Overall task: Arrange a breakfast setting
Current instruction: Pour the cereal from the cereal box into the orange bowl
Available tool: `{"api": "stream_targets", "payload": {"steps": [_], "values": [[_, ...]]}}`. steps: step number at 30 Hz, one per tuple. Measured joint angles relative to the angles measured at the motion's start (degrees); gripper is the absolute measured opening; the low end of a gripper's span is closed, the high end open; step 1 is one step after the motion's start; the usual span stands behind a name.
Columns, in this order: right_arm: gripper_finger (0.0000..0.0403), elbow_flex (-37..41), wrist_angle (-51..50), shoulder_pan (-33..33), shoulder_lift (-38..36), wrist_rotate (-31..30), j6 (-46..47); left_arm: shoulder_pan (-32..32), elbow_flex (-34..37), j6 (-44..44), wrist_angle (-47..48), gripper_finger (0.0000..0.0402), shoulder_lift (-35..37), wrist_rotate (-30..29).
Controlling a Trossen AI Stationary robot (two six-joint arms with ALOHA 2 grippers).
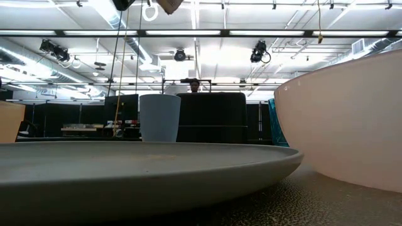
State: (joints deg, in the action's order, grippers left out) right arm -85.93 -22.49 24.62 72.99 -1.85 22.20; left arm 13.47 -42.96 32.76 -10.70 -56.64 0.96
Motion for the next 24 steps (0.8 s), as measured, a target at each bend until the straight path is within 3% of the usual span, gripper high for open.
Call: {"api": "stream_targets", "payload": {"steps": [11, 16, 24], "values": [[0.0016, 0.0, -1.4, 0.0, 0.0, -0.1, 0.7, 0.0, 0.0, -0.4, 0.1, 0.0209, 0.0, 0.3], [0.002, -0.1, -4.7, 0.0, -0.2, -2.0, 4.6, 0.0, 0.0, -0.4, 1.0, 0.02, 0.0, 0.6], [0.0073, -0.1, -11.3, 0.0, -1.8, -3.1, 13.1, -0.1, -9.1, -5.4, 20.0, 0.0202, 0.0, 0.7]]}}
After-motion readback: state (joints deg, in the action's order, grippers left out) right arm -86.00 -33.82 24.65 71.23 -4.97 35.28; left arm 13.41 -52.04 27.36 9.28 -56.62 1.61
